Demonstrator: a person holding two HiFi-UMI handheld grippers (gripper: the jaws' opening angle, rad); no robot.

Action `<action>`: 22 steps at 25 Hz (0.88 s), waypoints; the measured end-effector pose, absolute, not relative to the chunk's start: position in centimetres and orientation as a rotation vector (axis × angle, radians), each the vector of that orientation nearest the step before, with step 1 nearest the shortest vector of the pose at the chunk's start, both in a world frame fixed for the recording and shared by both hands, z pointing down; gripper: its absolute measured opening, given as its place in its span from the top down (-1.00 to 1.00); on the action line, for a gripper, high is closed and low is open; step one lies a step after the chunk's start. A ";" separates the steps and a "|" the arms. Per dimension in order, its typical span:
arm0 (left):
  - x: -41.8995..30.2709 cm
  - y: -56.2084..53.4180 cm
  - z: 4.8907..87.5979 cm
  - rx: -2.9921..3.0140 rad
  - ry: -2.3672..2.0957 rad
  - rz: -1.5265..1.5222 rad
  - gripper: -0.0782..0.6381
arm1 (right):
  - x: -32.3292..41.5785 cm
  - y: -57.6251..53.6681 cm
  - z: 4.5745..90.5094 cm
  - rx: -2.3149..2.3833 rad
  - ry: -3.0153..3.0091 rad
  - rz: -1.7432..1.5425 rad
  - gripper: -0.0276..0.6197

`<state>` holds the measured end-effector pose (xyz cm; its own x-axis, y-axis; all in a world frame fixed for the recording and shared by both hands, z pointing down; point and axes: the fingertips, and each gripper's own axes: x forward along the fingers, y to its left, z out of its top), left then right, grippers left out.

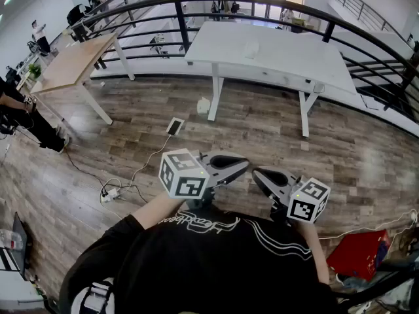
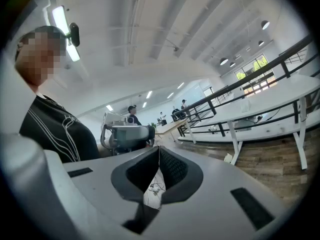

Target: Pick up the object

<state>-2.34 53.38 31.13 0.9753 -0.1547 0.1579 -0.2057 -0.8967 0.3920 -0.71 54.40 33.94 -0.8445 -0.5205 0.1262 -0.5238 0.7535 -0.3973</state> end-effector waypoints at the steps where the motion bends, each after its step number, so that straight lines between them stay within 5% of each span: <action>1: -2.4 53.5 31.0 2.707 -0.261 0.173 0.76 | -0.8 54.5 33.9 0.871 -2.936 0.669 0.87; 22: -1.8 53.4 31.4 2.657 -0.265 0.185 0.76 | -0.3 54.6 33.8 0.832 -2.994 0.741 0.86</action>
